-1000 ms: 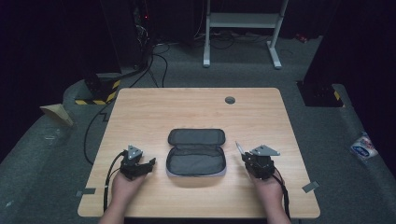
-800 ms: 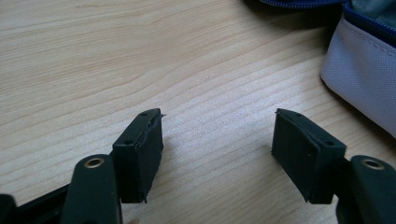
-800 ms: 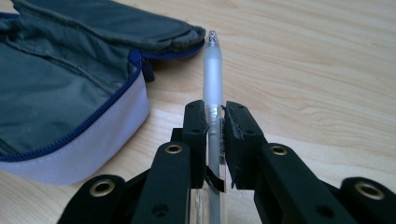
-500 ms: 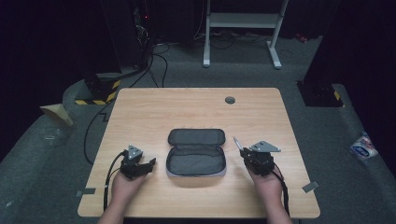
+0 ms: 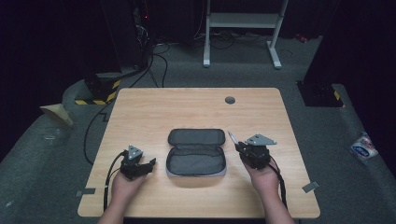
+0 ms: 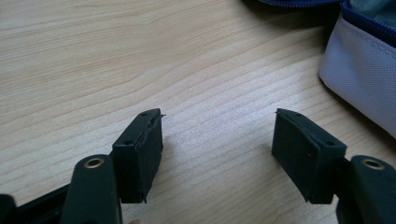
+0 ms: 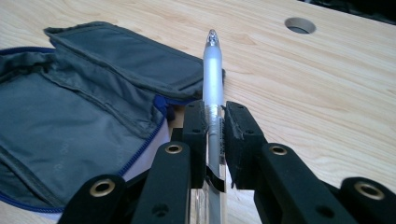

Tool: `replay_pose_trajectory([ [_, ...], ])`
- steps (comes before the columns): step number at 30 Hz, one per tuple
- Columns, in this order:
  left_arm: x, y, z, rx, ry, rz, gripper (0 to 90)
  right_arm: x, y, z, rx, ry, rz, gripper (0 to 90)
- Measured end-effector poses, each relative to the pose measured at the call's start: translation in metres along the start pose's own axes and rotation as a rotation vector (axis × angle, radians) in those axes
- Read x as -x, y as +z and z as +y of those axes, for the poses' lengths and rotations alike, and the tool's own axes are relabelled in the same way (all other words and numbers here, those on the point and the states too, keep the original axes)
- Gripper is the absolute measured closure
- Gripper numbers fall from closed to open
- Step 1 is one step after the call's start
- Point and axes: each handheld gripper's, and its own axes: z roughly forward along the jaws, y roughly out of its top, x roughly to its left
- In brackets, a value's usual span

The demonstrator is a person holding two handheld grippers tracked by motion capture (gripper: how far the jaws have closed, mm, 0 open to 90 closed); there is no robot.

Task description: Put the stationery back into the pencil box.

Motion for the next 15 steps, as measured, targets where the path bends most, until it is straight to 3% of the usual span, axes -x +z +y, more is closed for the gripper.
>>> replay_pose_trajectory([
  [9, 0.000, 0.001, 0.000, 0.001, -0.004, 0.001, 33.6, -0.010, -0.002, 0.016, 0.020, -0.040, 0.048, 78.7],
  [15, 0.000, 0.001, 0.001, 0.002, -0.006, 0.003, 33.5, -0.021, 0.008, 0.026, 0.017, -0.078, 0.087, 78.7],
])
